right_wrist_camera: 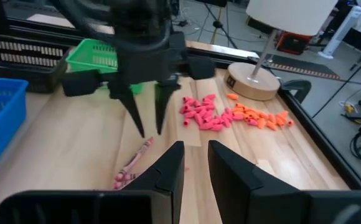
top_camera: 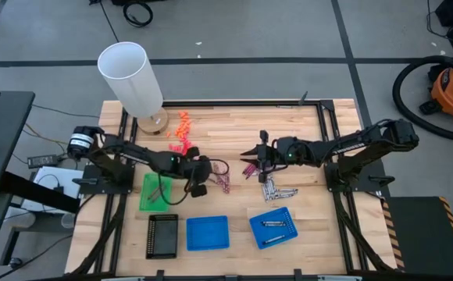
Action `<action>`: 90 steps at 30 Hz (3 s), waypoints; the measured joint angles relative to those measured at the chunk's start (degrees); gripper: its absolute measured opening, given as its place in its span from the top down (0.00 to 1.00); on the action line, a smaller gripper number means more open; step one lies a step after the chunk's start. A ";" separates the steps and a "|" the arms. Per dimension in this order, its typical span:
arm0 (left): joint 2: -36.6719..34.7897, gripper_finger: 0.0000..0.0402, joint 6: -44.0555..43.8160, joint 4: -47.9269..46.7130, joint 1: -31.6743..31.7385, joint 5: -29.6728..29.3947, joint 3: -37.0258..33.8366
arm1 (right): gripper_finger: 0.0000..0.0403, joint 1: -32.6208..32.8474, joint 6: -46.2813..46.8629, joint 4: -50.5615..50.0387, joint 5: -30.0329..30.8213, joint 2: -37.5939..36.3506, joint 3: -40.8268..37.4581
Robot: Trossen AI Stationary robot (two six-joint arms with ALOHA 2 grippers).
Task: Sort crayons
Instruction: Put the pink crayon into the left blue basket
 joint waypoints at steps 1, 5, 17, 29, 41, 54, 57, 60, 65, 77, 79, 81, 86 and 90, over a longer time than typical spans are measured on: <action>0.00 0.73 1.44 1.65 0.68 2.18 -0.12 | 0.79 0.27 0.05 -0.06 0.02 0.00 0.00; 0.00 0.73 4.68 5.43 3.25 7.76 -0.97 | 0.79 1.63 0.06 -0.05 0.14 0.00 0.00; 0.00 0.73 8.01 16.81 7.10 17.21 -9.53 | 0.79 3.75 -0.33 0.03 2.93 0.00 0.00; 1.57 0.76 7.51 17.90 6.90 20.65 -11.57 | 0.79 3.75 -0.40 0.10 2.94 0.00 0.00; 1.50 0.96 6.62 15.49 5.34 18.76 -11.51 | 0.79 3.75 -0.40 0.07 2.94 0.00 0.00; -5.24 0.95 1.97 -2.99 0.11 14.02 -4.55 | 0.79 3.75 0.00 -0.46 2.94 0.00 0.00; -6.85 0.95 -1.88 -5.23 -2.70 13.90 -3.48 | 0.79 3.75 0.03 -0.49 2.92 0.00 -0.01; -8.15 0.95 -6.04 -4.25 -6.09 13.72 -2.67 | 0.79 3.75 0.02 -0.74 2.92 0.00 -0.02; -7.82 0.95 -10.90 0.20 -12.65 13.57 -1.54 | 0.79 3.75 0.13 -1.79 4.35 0.00 -0.02; -6.11 0.95 -22.32 11.32 -20.61 14.39 -1.38 | 0.79 3.73 0.24 -1.18 4.49 0.00 -0.02; -4.42 0.95 -24.59 12.55 -21.08 15.04 -1.40 | 0.79 3.75 0.43 -1.16 4.48 0.00 -0.02; -3.07 0.95 -26.36 12.64 -21.26 16.33 -1.38 | 0.79 3.75 0.67 -1.21 4.48 0.00 -0.02; 0.06 0.95 -28.20 12.62 -21.51 19.56 -0.11 | 0.79 3.75 0.70 -1.23 4.47 0.00 -0.02; 2.20 0.95 -28.22 10.14 -22.02 19.96 2.71 | 0.79 3.75 0.70 -1.46 4.46 0.00 -0.04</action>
